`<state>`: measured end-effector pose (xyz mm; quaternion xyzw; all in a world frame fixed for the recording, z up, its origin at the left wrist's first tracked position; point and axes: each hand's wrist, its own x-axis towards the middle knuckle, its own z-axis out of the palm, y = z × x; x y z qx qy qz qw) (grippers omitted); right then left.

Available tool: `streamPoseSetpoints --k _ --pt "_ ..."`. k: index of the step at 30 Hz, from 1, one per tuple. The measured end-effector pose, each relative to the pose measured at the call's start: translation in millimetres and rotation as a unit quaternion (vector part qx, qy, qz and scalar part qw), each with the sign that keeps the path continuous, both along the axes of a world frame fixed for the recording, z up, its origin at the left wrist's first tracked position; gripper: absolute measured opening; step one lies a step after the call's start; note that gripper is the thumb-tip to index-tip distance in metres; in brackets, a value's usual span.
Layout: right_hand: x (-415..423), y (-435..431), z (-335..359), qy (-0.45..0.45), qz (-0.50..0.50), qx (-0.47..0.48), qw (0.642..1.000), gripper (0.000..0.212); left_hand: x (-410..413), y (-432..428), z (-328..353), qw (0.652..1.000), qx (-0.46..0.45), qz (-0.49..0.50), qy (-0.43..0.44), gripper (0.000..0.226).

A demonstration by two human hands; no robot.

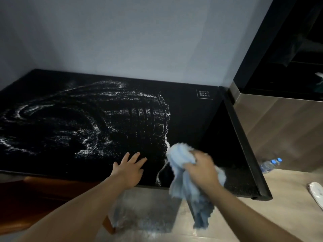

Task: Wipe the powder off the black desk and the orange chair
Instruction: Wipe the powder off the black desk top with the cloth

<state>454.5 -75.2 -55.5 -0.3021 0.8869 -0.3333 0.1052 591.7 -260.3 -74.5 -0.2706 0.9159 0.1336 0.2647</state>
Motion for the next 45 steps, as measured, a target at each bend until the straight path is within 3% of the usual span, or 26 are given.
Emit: streamPoseSetpoints --k 2,4,6,10,17,22,28,37,45 --pt "-26.8 -4.7 3.1 0.044 -0.079 0.088 0.992 0.044 3.6 -10.1 0.3 0.999 -0.015 0.035 -0.005 0.055" --pt "-44.6 -9.4 -2.8 -0.002 -0.122 0.223 0.967 0.054 6.6 -20.5 -2.4 0.998 -0.033 0.055 -0.005 0.058" --pt "-52.8 -16.2 -16.2 -0.054 -0.142 0.282 0.947 0.061 7.4 -29.1 -6.3 0.997 -0.041 0.067 0.000 0.060" --pt "-61.2 -43.5 -33.0 -0.028 -0.128 0.287 0.949 0.076 -4.7 -39.9 -12.9 0.995 -0.028 0.098 0.004 0.060" --pt "-79.0 -81.8 -37.3 0.053 0.011 0.307 0.950 0.058 -26.7 -51.8 -8.9 0.986 0.091 0.135 -0.025 0.064" --pt "-54.0 -71.1 -42.8 0.092 0.098 0.283 0.950 0.043 -21.4 -50.5 -9.2 0.992 0.067 0.106 -0.016 0.073" --pt "-21.3 -61.6 -41.5 0.103 0.160 0.259 0.947 0.045 -22.7 -50.0 -12.0 0.991 0.053 0.125 0.001 0.075" --pt "27.4 -44.4 -35.3 0.086 0.194 0.245 0.946 0.047 -8.3 -31.8 -16.4 0.995 0.008 0.090 0.039 0.055" --pt "64.7 -25.8 -36.3 0.081 0.182 0.228 0.953 0.042 21.0 -15.2 -11.4 0.999 0.022 0.024 0.032 0.065"
